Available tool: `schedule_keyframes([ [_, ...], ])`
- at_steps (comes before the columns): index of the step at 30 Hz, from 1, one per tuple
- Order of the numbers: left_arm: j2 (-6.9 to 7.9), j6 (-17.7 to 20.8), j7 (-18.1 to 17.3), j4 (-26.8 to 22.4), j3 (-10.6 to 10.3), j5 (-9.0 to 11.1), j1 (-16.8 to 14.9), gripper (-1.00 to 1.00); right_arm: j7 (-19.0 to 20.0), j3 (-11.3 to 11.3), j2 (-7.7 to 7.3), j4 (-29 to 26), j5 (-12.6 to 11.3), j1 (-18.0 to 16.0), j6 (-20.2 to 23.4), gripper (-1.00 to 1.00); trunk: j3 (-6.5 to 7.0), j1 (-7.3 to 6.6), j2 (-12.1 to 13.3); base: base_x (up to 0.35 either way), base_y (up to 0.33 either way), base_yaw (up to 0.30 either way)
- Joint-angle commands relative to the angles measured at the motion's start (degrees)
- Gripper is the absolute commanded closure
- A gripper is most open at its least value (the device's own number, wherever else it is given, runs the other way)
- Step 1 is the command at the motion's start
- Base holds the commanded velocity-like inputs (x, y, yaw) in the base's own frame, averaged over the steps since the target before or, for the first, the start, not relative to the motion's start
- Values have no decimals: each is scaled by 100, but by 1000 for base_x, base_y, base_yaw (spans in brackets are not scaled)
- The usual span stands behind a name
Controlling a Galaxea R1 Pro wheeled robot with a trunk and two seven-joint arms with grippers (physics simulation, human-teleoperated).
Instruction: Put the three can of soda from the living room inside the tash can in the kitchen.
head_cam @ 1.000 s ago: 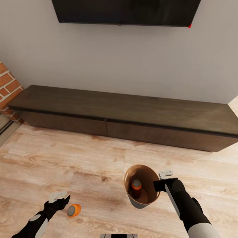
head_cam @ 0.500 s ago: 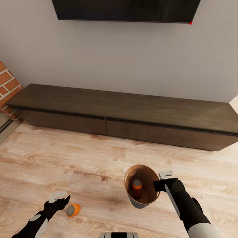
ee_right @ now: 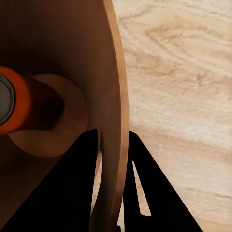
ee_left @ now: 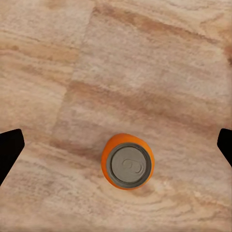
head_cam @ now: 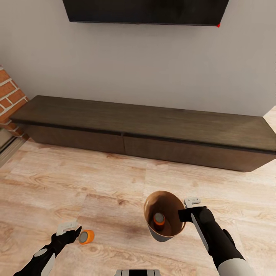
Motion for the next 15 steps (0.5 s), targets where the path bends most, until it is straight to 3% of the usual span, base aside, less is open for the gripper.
schedule_keyframes([
  [1,0,0,0,0,0,0,0,-100,27,1,1,0,-79,-1,1,100,0,0,0,-5,0,0],
  [8,0,0,-2,0,-1,0,0,-100,27,1,1,0,-81,-1,1,100,0,0,0,-1,0,0],
  [15,0,0,-4,0,-7,0,0,-100,27,1,1,0,-77,-1,1,100,-125,153,-281,0,0,0],
])
